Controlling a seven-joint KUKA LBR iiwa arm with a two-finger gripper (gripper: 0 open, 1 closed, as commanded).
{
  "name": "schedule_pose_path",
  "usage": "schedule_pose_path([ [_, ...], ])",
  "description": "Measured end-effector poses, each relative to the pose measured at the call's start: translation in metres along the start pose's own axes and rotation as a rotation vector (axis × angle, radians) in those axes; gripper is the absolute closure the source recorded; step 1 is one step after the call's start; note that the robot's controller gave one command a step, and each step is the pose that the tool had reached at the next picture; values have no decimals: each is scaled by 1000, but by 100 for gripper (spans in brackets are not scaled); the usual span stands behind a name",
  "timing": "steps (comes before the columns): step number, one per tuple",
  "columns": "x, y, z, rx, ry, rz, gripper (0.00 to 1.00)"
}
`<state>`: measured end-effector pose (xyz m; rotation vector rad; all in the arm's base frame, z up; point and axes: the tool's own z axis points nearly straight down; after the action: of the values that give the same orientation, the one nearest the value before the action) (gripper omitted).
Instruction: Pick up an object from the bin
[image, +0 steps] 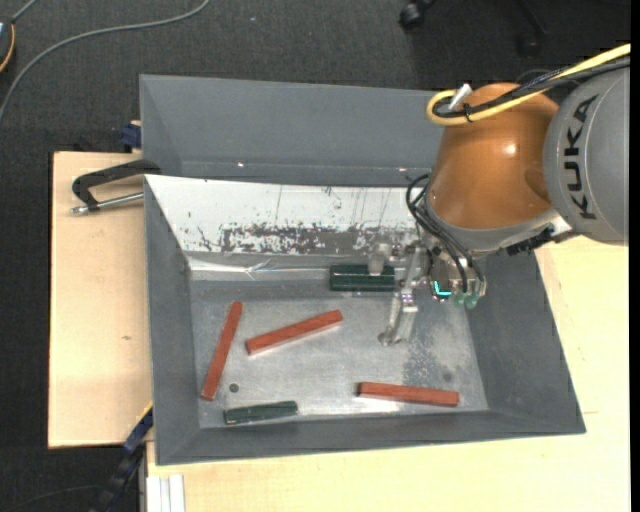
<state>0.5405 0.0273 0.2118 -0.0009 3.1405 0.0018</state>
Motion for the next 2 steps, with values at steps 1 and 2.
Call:
schedule_pose_path([
  [1, -3, 93, 146, -2, 6, -125, 0],
  [2, -8, 119, 110, -2, -7, -299, 0],
])
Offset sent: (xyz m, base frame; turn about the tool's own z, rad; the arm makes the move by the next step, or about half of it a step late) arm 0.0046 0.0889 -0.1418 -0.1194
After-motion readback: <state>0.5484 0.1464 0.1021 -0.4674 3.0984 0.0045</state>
